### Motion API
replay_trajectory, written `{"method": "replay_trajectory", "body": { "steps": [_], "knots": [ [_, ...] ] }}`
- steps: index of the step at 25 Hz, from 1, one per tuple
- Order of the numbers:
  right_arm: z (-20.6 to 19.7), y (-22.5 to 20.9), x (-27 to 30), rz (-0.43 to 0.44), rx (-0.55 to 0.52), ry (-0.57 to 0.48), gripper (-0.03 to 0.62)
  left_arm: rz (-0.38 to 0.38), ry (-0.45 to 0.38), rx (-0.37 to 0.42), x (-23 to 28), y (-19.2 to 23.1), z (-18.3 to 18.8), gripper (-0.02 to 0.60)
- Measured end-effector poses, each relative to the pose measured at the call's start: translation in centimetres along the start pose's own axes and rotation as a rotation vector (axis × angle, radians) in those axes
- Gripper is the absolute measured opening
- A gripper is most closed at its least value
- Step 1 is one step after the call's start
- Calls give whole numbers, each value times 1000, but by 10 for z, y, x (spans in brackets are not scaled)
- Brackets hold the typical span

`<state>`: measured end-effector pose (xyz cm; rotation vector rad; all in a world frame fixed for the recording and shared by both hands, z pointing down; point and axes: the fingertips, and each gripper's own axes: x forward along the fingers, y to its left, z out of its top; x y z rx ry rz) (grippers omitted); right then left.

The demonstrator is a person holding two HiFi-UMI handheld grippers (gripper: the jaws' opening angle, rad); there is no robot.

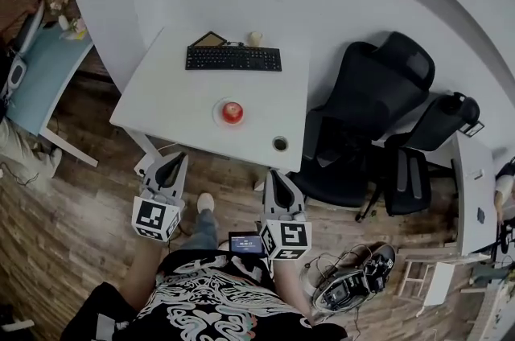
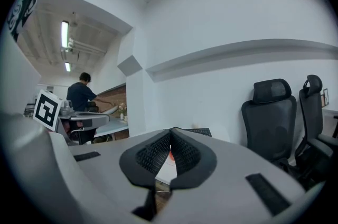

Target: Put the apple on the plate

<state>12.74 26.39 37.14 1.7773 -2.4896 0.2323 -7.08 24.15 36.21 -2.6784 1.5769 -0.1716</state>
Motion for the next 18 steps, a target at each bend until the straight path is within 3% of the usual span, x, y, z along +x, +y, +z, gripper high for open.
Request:
{"method": "replay_trajectory", "body": {
  "steps": [18],
  "knots": [
    [1,-1,-5,3,-8,-4,29,24,0,-8,-10,-1,0,15]
  ]
}}
